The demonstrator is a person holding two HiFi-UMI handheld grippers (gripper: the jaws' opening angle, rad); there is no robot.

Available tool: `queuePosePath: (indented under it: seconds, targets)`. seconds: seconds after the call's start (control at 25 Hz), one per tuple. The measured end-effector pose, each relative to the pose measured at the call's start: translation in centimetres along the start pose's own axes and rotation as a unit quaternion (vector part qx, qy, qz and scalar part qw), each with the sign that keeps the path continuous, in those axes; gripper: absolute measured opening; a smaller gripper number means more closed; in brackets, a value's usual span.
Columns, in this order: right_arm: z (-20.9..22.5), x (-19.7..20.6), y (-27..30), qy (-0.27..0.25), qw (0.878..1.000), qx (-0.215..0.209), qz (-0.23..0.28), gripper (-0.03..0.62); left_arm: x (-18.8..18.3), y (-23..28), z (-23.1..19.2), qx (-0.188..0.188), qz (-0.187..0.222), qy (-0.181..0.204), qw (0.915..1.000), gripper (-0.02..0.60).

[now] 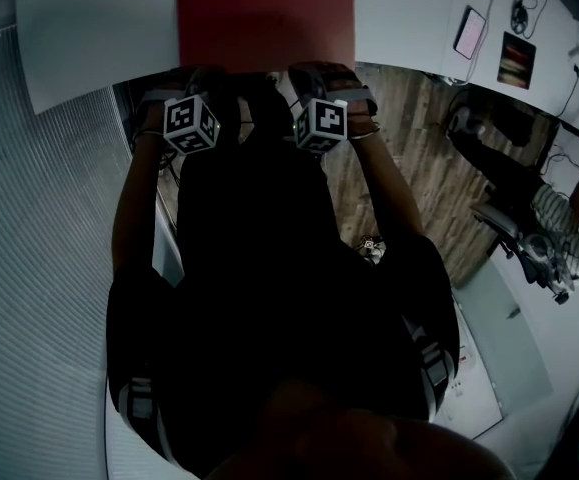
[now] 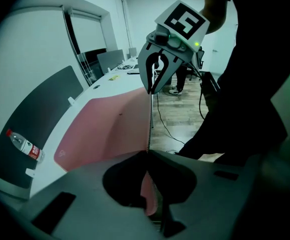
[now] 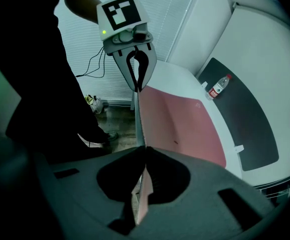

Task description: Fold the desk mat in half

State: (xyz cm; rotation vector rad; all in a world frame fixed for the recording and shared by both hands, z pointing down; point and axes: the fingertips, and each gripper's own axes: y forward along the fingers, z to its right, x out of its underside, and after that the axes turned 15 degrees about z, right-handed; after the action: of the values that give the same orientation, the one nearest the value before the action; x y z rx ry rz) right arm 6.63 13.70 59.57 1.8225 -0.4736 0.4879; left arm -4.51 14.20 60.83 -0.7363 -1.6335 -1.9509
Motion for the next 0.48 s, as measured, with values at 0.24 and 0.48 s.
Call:
queuePosePath:
  seconds: [0.24, 0.48]
  targets:
    - [-1.1, -0.5, -1.5, 0.002, 1.000, -0.015, 0.004, 0.007, -1.2, -1.0, 1.6, 0.015, -0.008, 0.008, 0.9998, 0.014]
    - [-2.4, -1.7, -3.7, 0.010, 0.999, -0.040, 0.014, 0.008, -2.5, -2.3, 3.6, 0.035, -0.013, -0.004, 0.9993, 0.014]
